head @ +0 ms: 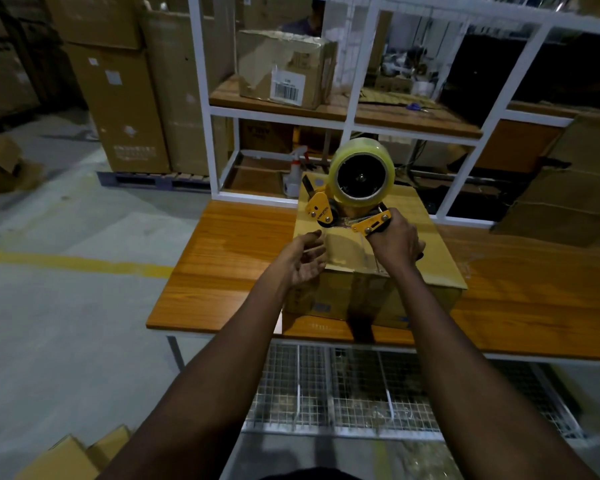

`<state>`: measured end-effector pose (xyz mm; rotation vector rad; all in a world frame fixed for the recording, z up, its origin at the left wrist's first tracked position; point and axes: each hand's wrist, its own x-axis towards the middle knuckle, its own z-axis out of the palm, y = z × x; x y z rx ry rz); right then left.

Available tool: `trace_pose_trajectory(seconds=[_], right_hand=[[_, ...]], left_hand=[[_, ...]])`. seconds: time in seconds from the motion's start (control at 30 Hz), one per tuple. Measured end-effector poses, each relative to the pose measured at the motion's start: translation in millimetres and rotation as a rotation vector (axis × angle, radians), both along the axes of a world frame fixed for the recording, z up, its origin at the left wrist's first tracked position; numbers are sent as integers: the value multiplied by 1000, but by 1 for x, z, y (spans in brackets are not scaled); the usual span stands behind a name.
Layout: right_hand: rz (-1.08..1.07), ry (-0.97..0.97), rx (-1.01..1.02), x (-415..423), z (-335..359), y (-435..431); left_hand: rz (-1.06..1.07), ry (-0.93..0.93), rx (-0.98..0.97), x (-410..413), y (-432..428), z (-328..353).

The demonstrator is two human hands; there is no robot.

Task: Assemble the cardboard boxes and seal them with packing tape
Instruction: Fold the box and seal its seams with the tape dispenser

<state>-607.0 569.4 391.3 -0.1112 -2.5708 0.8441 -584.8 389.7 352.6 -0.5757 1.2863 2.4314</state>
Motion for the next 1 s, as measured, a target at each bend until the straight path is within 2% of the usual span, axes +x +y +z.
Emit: trace_pose_trajectory(seconds=[0.2, 0.37, 0.47, 0.6, 1.0], right_hand=[[-2, 6, 0, 4, 2, -15], [-3, -1, 20, 9, -4, -23], [20, -31, 58, 11, -13, -21], [51, -85, 169, 15, -27, -14], [35, -106, 226, 16, -41, -9]], left_hand=[[35, 18, 182, -2, -13, 6], [152, 9, 185, -1, -22, -3], [190, 54, 73, 3, -30, -9], [210, 125, -220, 9, -49, -25], [177, 154, -443, 6, -75, -51]])
